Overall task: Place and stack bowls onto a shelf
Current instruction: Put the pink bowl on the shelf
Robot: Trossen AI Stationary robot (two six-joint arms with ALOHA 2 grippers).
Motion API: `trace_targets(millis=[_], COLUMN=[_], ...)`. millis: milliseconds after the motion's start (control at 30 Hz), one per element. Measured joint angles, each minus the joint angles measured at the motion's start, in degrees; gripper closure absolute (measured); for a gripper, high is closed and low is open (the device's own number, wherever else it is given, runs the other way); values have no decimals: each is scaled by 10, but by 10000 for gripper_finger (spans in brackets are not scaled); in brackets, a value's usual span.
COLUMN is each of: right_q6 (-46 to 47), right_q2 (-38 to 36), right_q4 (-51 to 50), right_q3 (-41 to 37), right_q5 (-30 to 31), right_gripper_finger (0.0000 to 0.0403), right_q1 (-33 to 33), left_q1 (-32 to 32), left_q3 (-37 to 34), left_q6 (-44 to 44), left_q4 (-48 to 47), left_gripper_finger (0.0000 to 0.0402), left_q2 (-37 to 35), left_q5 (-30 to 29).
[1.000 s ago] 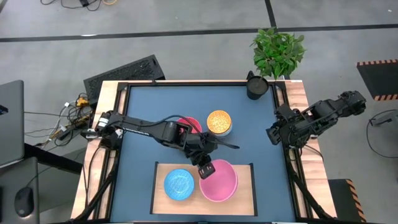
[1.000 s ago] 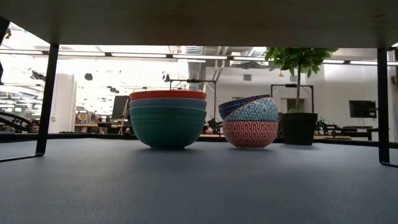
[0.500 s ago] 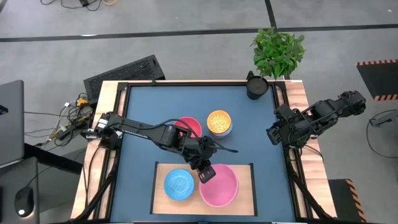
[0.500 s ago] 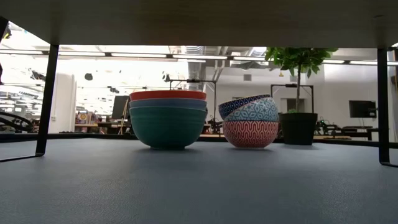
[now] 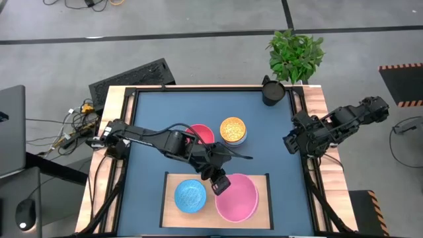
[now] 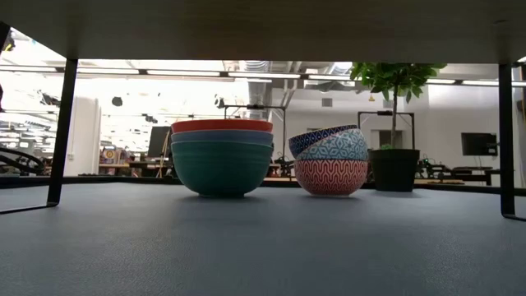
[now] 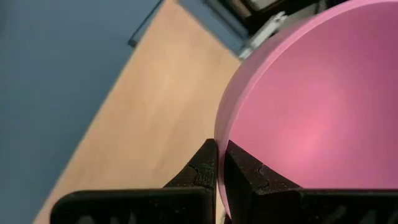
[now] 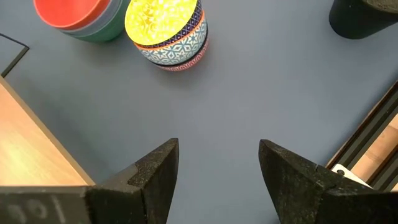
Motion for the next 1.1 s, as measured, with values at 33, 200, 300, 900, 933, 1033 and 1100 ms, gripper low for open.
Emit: trace_targets(millis=[33,200,300,900,933,1033,1100], right_q6=[0,0,0,2,2,2,2], right_q2=[0,0,0,0,0,0,0], right_q4=[0,0,0,-2,-2,-2,-2], right_q3=[0,0,0,0,0,0,0], right_q5=[0,1,1,2,2,2,2], right_gripper_finger=[154,154,154,154,154,154,154], right_q1=[0,0,0,0,0,0,0], left_q1=[-2,-13,-16,-12,-12,-12,-12], left_q3=[12,73,108,135,135,135,135], left_q6=[0,-4,-6,39,39,39,38], left_q4=[-2,-61,-121,-145,-147,-165,-172], left_gripper_finger=[401,401,401,401,401,401,401], left_q2=[0,2,14,129,129,129,129], left_q5=[-3,-35,-50,39,37,29,24])
